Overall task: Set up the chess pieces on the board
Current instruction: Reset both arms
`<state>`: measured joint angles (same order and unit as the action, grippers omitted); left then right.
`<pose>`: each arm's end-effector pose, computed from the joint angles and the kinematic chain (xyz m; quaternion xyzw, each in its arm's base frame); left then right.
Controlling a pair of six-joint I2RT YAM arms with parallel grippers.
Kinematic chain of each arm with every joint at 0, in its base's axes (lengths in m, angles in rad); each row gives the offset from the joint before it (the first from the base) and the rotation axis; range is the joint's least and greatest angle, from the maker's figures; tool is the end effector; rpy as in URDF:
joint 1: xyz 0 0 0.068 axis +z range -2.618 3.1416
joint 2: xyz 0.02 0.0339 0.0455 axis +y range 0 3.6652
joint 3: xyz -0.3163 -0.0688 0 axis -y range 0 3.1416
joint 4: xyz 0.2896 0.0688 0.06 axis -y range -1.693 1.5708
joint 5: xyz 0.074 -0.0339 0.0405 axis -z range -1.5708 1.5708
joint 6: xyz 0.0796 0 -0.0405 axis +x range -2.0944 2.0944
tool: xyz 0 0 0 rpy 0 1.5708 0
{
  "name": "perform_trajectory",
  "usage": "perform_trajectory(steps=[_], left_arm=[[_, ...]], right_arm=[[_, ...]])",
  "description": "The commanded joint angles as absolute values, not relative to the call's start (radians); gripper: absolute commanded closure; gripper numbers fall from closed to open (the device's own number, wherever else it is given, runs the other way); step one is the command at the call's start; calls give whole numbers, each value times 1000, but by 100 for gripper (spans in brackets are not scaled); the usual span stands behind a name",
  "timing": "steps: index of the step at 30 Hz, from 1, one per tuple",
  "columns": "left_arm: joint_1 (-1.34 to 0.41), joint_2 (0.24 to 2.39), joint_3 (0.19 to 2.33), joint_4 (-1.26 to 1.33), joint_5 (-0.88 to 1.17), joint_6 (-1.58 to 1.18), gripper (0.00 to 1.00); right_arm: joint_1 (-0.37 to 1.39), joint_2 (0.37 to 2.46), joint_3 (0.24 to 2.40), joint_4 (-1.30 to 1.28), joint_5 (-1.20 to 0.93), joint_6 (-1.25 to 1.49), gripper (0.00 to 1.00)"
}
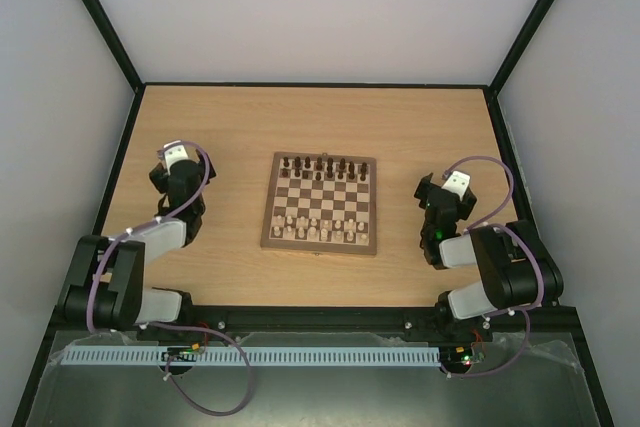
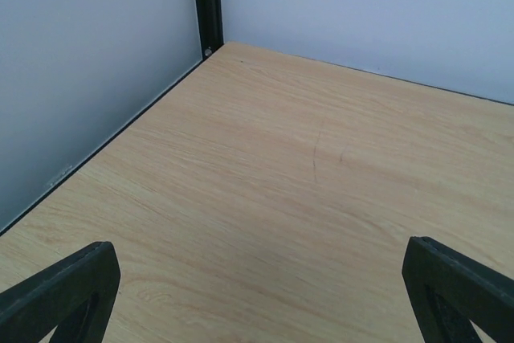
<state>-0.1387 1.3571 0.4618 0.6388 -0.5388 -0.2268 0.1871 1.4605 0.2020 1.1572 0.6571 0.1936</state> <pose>0.3211 -0.0036 0.1980 -0.1960 0.7553 0.1002 0.6173 0.2720 0.0020 0.1569 0.2186 0.7016 -0.1150 0.6684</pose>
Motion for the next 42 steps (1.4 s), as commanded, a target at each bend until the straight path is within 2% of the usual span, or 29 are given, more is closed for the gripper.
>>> perform_trajectory(steps=[1, 7, 10, 16, 18, 20, 22, 23, 29, 42], left_arm=[[-104, 1333, 387, 811, -451, -165, 0], [-63, 1429, 416, 785, -442, -224, 0], [-9, 1429, 405, 787, -351, -255, 1], [-7, 1420, 395, 787, -365, -263, 0], [-5, 1407, 380, 804, -382, -270, 0], [-5, 1376, 347, 831, -391, -273, 0], [-5, 1364, 330, 854, -408, -281, 0], [-5, 1367, 332, 856, -410, -281, 1], [-5, 1426, 390, 813, -421, -277, 0], [-5, 1446, 417, 787, -438, -283, 0]], right_arm=[[182, 1457, 190, 1285, 614, 163, 1], [181, 1457, 189, 1288, 614, 161, 1], [182, 1458, 191, 1286, 614, 162, 2], [178, 1451, 148, 1359, 569, 146, 2], [132, 1468, 178, 1297, 472, 159, 1], [123, 1542, 154, 1430, 335, 102, 1], [111, 1507, 186, 1306, 304, 118, 2], [109, 1531, 179, 1361, 302, 111, 1], [88, 1517, 226, 1245, 265, 135, 1], [74, 1516, 234, 1233, 239, 140, 1]])
